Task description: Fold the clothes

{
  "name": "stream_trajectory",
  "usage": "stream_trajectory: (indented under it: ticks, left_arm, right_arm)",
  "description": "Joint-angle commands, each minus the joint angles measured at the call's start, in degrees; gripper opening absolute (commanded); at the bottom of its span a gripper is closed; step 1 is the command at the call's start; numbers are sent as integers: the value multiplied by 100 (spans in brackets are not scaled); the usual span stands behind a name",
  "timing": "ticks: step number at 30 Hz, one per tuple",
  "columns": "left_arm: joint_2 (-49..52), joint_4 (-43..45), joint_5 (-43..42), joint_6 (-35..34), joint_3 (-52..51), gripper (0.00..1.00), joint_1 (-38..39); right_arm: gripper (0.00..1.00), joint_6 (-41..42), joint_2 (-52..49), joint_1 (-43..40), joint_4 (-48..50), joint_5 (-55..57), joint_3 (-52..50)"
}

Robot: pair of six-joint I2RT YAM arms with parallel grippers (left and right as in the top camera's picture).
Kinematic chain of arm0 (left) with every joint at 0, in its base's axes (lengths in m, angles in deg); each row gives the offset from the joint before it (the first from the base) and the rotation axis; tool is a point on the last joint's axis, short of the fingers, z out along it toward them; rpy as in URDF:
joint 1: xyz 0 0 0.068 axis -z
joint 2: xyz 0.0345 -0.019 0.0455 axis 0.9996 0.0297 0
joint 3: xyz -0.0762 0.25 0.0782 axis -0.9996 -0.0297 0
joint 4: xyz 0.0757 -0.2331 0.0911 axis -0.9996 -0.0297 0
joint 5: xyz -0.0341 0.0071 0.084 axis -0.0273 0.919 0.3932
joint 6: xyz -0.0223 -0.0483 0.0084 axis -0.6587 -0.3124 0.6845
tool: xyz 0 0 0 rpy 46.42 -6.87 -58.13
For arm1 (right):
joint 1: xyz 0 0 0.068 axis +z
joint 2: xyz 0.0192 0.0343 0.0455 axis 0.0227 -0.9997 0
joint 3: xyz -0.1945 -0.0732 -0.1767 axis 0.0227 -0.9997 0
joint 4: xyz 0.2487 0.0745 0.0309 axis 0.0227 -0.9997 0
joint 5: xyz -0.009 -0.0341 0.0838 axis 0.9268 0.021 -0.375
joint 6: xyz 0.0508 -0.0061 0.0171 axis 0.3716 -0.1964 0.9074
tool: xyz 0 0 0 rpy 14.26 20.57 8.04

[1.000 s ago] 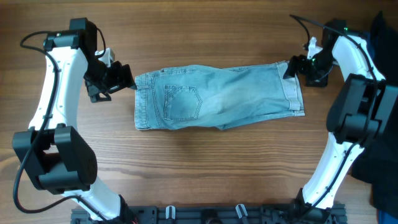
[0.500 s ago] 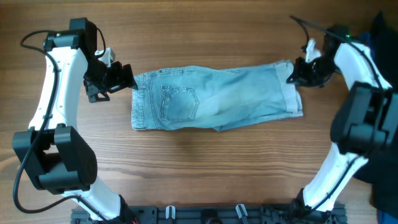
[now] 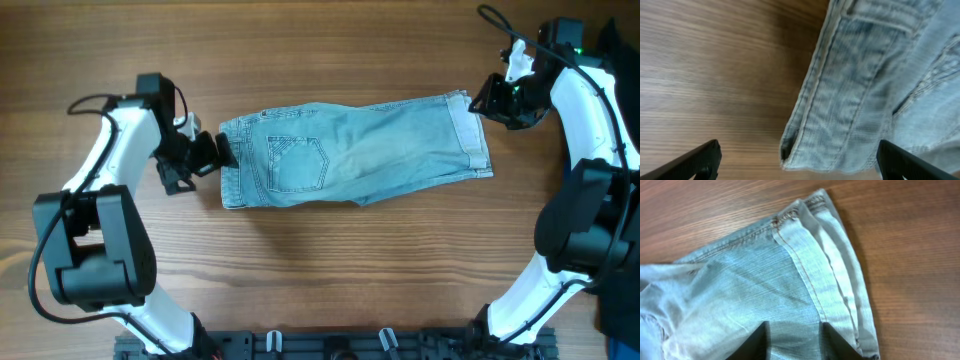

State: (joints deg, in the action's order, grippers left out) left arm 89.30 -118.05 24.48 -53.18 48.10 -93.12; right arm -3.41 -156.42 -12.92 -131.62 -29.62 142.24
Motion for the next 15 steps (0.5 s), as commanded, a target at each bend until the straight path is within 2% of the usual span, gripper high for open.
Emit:
stream_trajectory:
  ticks: [1, 3, 5, 9, 11, 15]
  left_arm:
    - [13, 463, -625, -184, -560, 100, 17]
    - [13, 772, -802, -181, -789, 100, 17]
    - [15, 1200, -1143, -175, -1027, 100, 26]
    - [42, 2149, -1180, -181, -1486, 100, 155]
    - [96, 2601, -1274, -188, -1617, 94, 238]
    - [299, 3331, -1703, -332, -1648, 70, 313]
  right_arm:
    - [64, 205, -59, -20, 2, 280, -26]
    - [73, 210, -59, -20, -17, 278, -26]
    - [74, 210, -59, -20, -22, 278, -26]
    - [74, 210, -59, -20, -52, 234, -24]
    - [74, 212, -59, -20, -48, 232, -26]
    - [74, 315, -59, -20, -61, 234, -26]
